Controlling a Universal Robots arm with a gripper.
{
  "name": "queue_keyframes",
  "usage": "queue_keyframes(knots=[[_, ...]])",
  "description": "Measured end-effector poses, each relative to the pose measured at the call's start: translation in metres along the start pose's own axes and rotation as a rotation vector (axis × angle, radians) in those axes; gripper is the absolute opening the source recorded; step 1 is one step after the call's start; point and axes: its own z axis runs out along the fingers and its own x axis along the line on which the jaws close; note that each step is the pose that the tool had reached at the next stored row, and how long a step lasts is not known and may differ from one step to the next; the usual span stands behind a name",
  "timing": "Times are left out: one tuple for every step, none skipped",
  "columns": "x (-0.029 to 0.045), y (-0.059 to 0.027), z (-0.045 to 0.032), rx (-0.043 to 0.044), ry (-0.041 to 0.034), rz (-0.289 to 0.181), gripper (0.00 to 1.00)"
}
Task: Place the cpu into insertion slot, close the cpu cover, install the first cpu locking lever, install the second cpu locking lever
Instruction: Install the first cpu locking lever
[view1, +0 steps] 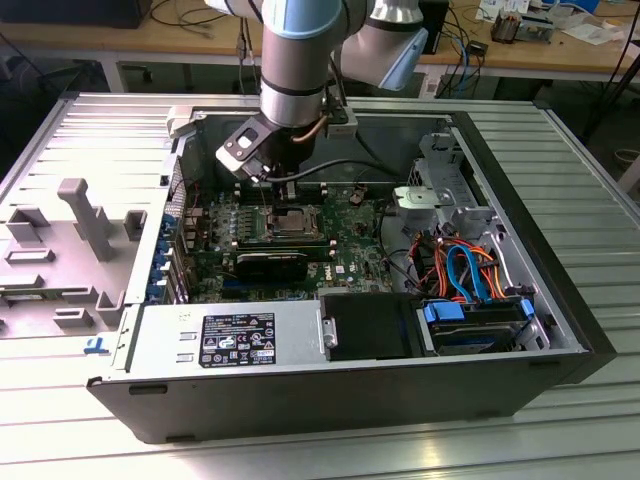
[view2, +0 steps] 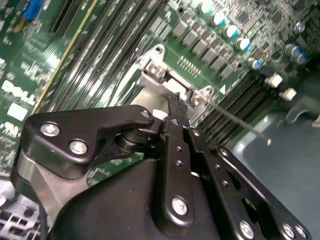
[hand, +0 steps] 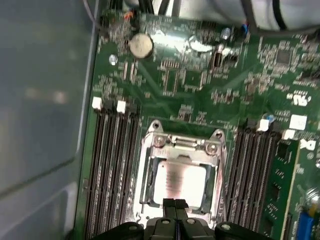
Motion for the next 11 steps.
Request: queue_keyframes(knots=[[0.0000, -0.0002, 0.0028, 0.0000, 0.0000, 0.000, 0.11], [-0.0002, 0.0001, 0.0065, 0.0000, 0.0000, -0.001, 0.11], [-0.0003, 0.0002, 0.0078, 0.0000, -0.0001, -0.001, 0.11], [-0.0004, 0.0002, 0.0085, 0.0000, -0.0002, -0.002, 0.11], [-0.0005, 0.0002, 0.0089, 0.0001, -0.0003, -0.002, 0.11], [-0.0006, 0.0002, 0.0090, 0.0002, -0.0004, -0.002, 0.11], [-0.0006, 0.0002, 0.0090, 0.0002, -0.0005, -0.002, 0.11], [-0.0006, 0.0003, 0.0091, 0.0001, -0.0003, -0.002, 0.11], [-0.0006, 0.0003, 0.0092, 0.0001, -0.0002, -0.002, 0.11], [-0.0007, 0.0009, 0.0090, 0.0000, -0.0003, -0.002, 0.11], [-0.0008, 0.0017, 0.0087, -0.0001, -0.0001, -0.002, 0.11]])
